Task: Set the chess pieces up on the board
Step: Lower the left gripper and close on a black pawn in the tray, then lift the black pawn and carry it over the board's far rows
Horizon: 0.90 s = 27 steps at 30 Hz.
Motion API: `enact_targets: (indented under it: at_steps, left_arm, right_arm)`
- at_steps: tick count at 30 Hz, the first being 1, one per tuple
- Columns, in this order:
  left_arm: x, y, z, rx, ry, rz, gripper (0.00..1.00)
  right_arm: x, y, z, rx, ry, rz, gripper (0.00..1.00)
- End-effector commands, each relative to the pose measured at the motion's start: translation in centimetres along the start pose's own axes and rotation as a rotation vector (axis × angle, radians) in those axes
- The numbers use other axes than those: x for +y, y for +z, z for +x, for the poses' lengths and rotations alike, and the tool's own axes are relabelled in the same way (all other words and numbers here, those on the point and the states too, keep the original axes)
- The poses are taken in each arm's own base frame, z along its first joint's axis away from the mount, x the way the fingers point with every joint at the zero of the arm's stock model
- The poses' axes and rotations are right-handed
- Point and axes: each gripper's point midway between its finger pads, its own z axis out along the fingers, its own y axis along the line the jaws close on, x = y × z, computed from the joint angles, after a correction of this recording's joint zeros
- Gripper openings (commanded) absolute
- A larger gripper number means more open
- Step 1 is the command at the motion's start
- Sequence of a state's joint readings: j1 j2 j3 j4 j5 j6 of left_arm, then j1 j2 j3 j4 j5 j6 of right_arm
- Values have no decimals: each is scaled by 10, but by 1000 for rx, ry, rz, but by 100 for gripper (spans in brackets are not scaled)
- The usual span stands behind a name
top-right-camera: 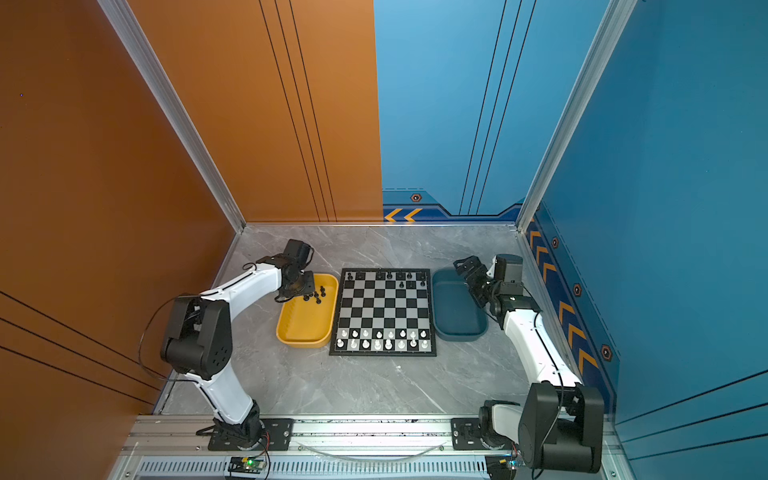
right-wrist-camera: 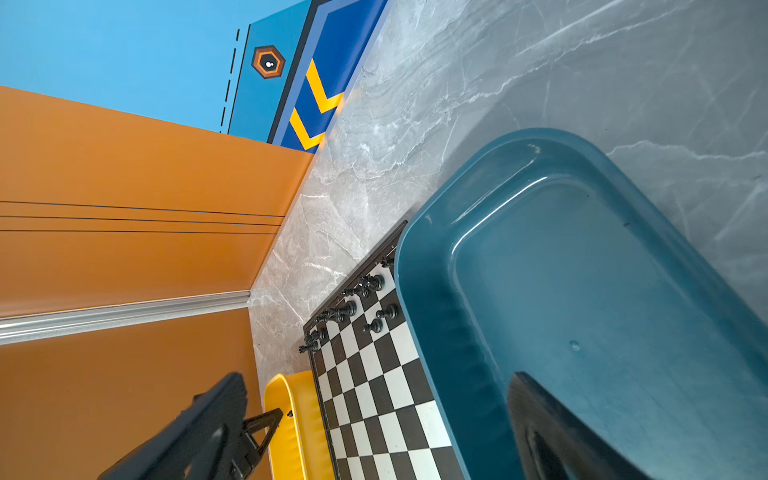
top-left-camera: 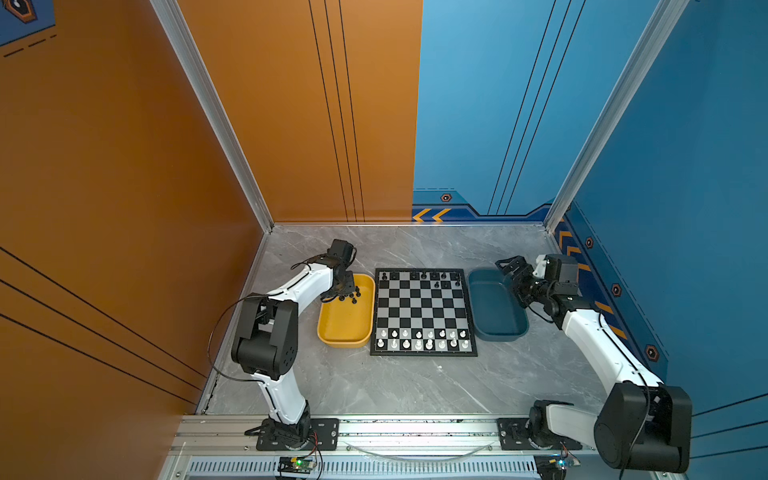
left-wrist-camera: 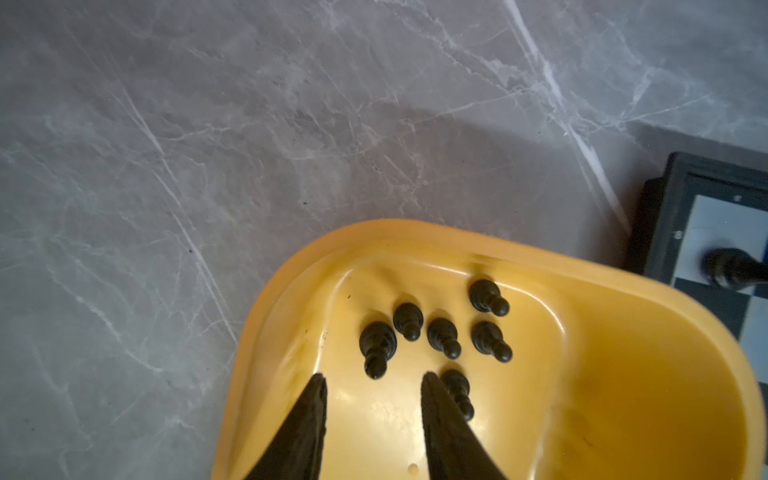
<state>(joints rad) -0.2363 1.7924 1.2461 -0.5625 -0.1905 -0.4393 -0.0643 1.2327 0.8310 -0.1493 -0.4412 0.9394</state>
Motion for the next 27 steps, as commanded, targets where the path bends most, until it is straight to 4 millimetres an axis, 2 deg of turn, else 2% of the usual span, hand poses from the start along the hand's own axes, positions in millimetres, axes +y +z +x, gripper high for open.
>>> enact_targets:
  at_steps: [1, 18, 27]
  left_arm:
    - [-3, 9, 1, 28, -13, 16, 36]
    - [-3, 24, 5, 62, -14, 4, 19]
    - [-5, 23, 4, 61, -13, 14, 7]
  right_arm:
    - [1, 1, -1, -2, -10, 16, 100]
    - [0, 2, -1, -1, -11, 17, 100]
    - [-1, 2, -1, 0, -8, 20, 100]
